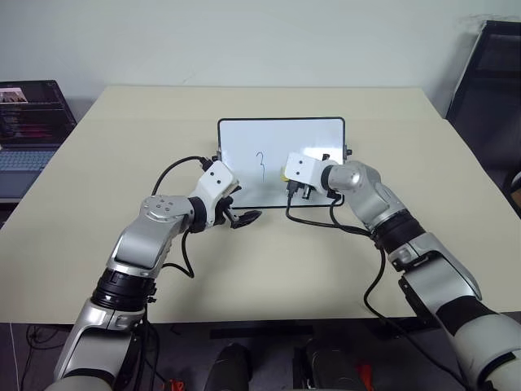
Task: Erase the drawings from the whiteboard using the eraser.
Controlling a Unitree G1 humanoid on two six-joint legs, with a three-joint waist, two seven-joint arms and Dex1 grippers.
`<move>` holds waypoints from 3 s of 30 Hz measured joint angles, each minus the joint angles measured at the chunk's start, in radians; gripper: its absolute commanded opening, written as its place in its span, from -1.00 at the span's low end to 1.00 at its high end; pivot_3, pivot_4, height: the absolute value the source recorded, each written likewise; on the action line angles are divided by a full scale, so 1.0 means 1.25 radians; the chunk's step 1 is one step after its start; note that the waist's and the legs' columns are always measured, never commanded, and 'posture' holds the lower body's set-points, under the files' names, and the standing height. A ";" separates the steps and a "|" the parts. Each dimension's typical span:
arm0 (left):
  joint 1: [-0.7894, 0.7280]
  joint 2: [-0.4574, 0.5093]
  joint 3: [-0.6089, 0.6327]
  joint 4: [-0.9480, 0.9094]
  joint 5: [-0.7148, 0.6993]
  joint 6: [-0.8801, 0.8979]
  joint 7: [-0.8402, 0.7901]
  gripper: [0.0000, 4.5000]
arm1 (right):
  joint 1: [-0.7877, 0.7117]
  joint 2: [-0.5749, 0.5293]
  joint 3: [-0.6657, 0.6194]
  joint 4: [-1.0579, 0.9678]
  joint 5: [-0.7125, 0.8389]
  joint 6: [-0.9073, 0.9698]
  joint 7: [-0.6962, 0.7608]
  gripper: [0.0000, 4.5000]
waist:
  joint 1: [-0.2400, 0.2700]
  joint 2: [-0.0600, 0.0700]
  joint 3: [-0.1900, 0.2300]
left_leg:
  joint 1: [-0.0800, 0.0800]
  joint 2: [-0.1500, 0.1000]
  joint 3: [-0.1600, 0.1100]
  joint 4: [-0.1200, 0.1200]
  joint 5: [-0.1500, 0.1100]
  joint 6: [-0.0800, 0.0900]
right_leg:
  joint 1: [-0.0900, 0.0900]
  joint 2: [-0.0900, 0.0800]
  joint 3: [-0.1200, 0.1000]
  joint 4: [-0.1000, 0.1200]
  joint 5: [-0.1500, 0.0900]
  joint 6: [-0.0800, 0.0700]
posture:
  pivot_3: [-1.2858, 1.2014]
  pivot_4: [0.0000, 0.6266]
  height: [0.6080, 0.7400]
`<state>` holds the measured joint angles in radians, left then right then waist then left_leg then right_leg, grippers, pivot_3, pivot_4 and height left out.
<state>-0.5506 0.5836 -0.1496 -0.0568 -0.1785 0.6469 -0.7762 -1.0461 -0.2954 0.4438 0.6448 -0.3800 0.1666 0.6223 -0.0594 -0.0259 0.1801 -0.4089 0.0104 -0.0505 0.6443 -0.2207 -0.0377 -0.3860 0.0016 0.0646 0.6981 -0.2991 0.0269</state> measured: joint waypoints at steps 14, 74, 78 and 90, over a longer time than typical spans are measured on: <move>0.009 0.002 0.000 -0.009 0.000 0.000 0.001 1.00 | 0.015 0.007 0.003 -0.014 0.002 -0.004 0.066 -0.49 | 0.001 0.000 0.000 | 0.000 0.000 0.000 -0.001 0.000 0.000 | 0.000 0.000 0.000 -0.001 0.000 0.000 | 0.03 -0.52 1.00; 0.079 -0.103 0.166 0.054 -0.032 -0.161 0.209 1.00 | 0.466 -0.020 -0.235 -0.738 0.382 0.260 -0.070 -0.49 | 0.009 0.000 0.000 | -0.005 0.000 -0.002 -0.001 0.000 0.000 | -0.002 0.000 -0.002 -0.004 0.000 0.000 | 0.03 -0.52 1.00; 0.057 -0.055 0.147 0.068 -0.016 -0.148 0.179 1.00 | 0.372 -0.043 -0.172 -0.678 0.353 0.296 -0.039 -0.49 | 0.007 0.000 0.000 | -0.005 0.000 -0.002 -0.001 0.000 0.000 | -0.002 0.000 -0.002 -0.004 0.000 0.000 | 0.03 -0.52 1.00; 0.019 -0.029 0.091 0.070 -0.003 -0.078 0.108 1.00 | 0.020 0.014 -0.053 -0.225 0.224 0.232 -0.016 -0.49 | 0.007 0.000 0.000 | -0.006 0.000 -0.002 -0.002 0.000 0.000 | -0.003 -0.001 -0.003 -0.006 0.000 0.000 | 0.03 -0.52 1.00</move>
<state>-0.5273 0.5475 -0.0356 0.0309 -0.1818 0.5489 -0.6409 -1.0214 -0.2780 0.3781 0.3632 -0.0999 0.4568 0.6027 -0.0509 -0.0259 0.1806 -0.4161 0.0099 -0.0530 0.6414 -0.2213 -0.0378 -0.3895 0.0003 0.0613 0.6908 -0.2990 0.0271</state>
